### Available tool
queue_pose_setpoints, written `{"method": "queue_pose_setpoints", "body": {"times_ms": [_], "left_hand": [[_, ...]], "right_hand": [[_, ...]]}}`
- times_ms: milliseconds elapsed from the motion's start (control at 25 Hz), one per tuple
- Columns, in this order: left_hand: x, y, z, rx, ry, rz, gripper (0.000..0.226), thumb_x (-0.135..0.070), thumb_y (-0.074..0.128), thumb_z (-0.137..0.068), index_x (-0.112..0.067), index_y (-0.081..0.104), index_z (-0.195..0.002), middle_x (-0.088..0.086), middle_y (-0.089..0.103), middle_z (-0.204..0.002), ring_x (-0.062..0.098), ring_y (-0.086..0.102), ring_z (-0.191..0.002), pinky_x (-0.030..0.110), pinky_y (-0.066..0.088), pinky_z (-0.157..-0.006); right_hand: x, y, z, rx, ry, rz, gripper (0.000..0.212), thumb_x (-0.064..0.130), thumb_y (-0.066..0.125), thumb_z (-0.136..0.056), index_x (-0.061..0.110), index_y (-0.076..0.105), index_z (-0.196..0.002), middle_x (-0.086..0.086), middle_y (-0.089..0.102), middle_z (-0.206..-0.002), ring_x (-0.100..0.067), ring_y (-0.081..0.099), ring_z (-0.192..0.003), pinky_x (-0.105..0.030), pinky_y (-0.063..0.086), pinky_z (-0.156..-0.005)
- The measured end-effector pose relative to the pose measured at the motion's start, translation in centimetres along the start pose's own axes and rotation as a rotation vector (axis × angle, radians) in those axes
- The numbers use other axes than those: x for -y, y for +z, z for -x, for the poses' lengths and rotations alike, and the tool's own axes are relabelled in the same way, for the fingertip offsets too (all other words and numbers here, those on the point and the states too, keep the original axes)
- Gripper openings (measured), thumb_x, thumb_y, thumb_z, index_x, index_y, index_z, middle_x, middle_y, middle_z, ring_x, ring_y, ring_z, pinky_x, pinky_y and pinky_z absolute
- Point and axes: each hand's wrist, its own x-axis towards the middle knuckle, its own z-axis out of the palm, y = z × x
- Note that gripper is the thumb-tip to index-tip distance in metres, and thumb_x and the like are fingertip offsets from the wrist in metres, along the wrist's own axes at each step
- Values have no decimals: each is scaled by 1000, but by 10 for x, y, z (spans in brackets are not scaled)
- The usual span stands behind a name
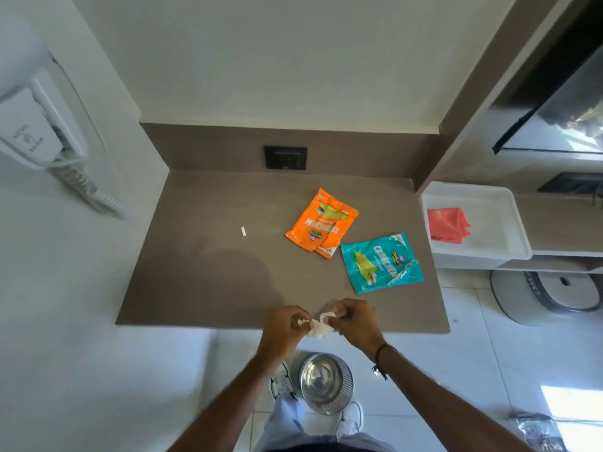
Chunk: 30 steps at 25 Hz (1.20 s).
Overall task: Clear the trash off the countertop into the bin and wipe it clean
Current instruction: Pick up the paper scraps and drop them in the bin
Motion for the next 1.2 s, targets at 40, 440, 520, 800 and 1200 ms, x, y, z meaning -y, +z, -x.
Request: {"method": "queue_pose_setpoints", "body": {"times_ms": [40, 440, 520, 800, 1200], "left_hand": [[2, 12, 13, 11, -8, 2, 5, -15, 84, -76, -13, 81, -79, -9, 75, -68, -5, 64, -56, 11, 50, -59], [70, 126, 63, 33, -151, -202, 6, -10, 73, -80, -11, 79, -77, 5, 80, -78, 17, 75, -73, 24, 54, -70], [92, 147, 62, -13, -176, -213, 8, -11, 72, -83, -9, 78, -77, 7, 81, -79, 18, 75, -72, 22, 53, -69], [151, 199, 61, -30, -233, -283, 17, 0, 64, -85, -1, 77, -97, 17, 80, -98, 35, 73, -95, 41, 54, -90], [66, 143, 82, -38, -226, -319, 14, -7, 61, -89, -6, 74, -92, 12, 78, -96, 29, 72, -91, 39, 58, -82]], "right_hand": [[-14, -2, 11, 3, -18, 13, 23, 15, 88, -67, 31, 72, -64, 13, 69, -60, 2, 58, -51, -14, 49, -56], [-144, 29, 44, 73, 154, 170, 12, 5, 73, -69, 15, 74, -75, 0, 75, -75, -19, 72, -75, -24, 54, -69], [-164, 40, 38, 52, 210, 146, 19, 2, 69, -67, 16, 76, -77, 3, 75, -75, -16, 70, -74, -20, 51, -66], [-223, 63, 18, 53, 304, 113, 26, 0, 69, -70, 14, 78, -89, -6, 79, -93, -26, 74, -91, -37, 59, -86], [-175, -16, 44, 69, 125, 159, 23, 0, 64, -75, 20, 74, -74, 6, 72, -70, -18, 72, -72, -31, 60, -74]]}}
